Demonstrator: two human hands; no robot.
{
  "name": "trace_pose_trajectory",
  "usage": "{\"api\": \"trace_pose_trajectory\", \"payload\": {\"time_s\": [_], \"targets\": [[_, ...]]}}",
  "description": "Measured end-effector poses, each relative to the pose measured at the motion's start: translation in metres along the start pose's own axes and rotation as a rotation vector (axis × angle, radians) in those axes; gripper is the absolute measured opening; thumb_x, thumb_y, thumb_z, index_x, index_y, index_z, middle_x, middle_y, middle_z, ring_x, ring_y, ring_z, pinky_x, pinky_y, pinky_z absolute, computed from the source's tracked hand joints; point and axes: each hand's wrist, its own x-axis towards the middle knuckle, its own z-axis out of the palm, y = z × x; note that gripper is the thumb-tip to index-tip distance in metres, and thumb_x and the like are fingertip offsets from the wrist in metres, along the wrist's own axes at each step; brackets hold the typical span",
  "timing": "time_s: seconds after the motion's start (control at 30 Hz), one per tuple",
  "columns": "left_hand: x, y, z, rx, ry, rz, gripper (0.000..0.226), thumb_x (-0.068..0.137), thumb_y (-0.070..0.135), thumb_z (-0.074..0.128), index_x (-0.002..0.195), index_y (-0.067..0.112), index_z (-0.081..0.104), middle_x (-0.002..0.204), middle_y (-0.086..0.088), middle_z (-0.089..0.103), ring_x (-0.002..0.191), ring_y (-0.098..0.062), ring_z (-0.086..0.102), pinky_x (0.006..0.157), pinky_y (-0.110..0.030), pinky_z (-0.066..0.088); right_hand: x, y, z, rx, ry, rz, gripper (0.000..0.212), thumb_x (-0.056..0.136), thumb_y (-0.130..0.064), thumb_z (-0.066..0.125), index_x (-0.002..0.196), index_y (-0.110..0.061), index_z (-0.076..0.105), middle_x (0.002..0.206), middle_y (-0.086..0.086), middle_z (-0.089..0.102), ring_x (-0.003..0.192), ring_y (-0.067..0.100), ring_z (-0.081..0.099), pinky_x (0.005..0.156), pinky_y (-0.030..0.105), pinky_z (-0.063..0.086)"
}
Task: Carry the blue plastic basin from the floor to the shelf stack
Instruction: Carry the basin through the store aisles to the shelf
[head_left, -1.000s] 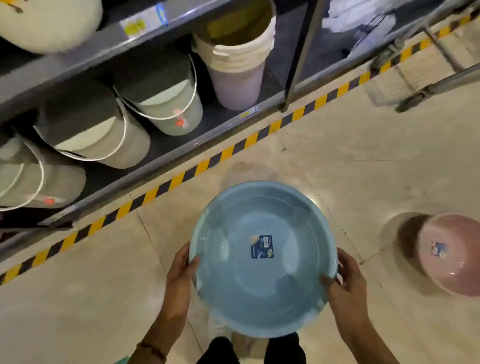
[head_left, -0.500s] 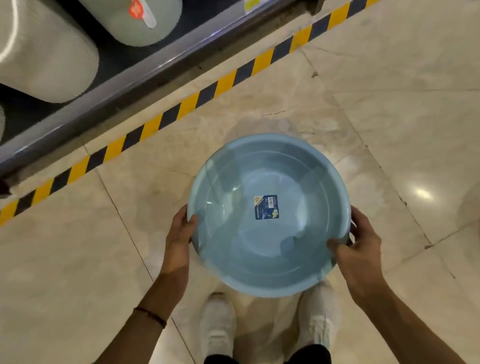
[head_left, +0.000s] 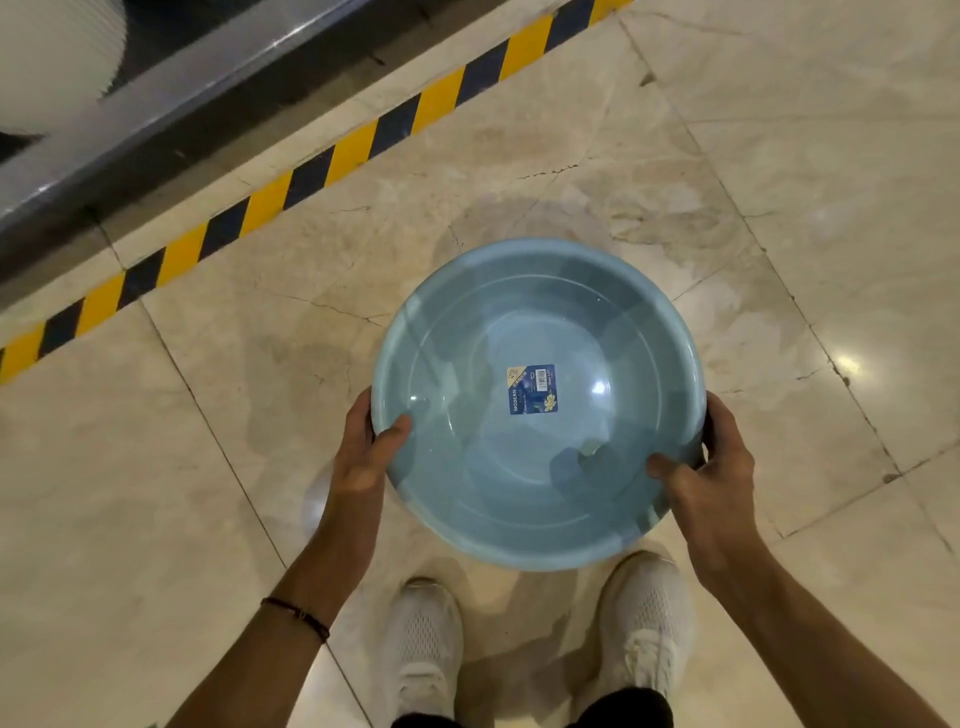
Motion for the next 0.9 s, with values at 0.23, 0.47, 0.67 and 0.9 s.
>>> {"api": "trace_pose_trajectory", "payload": {"time_s": [0.23, 0.47, 0.67, 0.9], "targets": [[0.005, -0.013, 0.0, -0.018, 0.007, 0.018, 0.055, 0.093, 0.014, 0.066, 0.145, 0.029, 0.056, 0.137, 0.004, 0.069, 0.122, -0.016, 0.068, 0.089, -0.027, 0.059, 0.005, 0.014, -0.006, -0.013, -0.016, 0.007, 0.084, 0.06, -0.003, 0.062, 0.137, -0.035, 0.057, 0.109, -0.026, 0.067, 0.101, -0.005, 0.064, 0.067, 0.015, 0.059], [0.01, -0.013, 0.01, 0.011, 0.07, 0.025, 0.071, 0.086, -0.021, 0.059, 0.133, 0.033, 0.061, 0.121, 0.012, 0.074, 0.111, -0.013, 0.071, 0.081, -0.026, 0.061, -0.001, 0.009, 0.004, -0.003, 0.02, -0.044, 0.091, 0.054, 0.001, 0.055, 0.142, -0.024, 0.055, 0.111, -0.02, 0.065, 0.101, -0.003, 0.062, 0.071, 0.015, 0.057], [-0.027, 0.04, 0.007, 0.063, 0.043, 0.022, 0.092, 0.075, -0.033, 0.053, 0.148, 0.022, 0.053, 0.14, -0.001, 0.065, 0.127, -0.023, 0.062, 0.093, -0.037, 0.062, -0.036, -0.037, -0.016, 0.092, 0.048, -0.013, 0.088, 0.054, -0.001, 0.053, 0.139, -0.024, 0.059, 0.113, -0.012, 0.069, 0.104, 0.004, 0.066, 0.075, 0.026, 0.06], [-0.11, 0.169, 0.025, 0.107, -0.003, -0.018, 0.102, 0.057, -0.015, 0.078, 0.145, 0.033, 0.058, 0.138, 0.006, 0.068, 0.13, -0.03, 0.059, 0.1, -0.058, 0.055, -0.116, -0.156, -0.082, 0.124, 0.091, -0.028, 0.088, 0.059, -0.004, 0.056, 0.141, -0.038, 0.058, 0.118, -0.017, 0.071, 0.104, 0.006, 0.069, 0.072, 0.026, 0.062]]}}
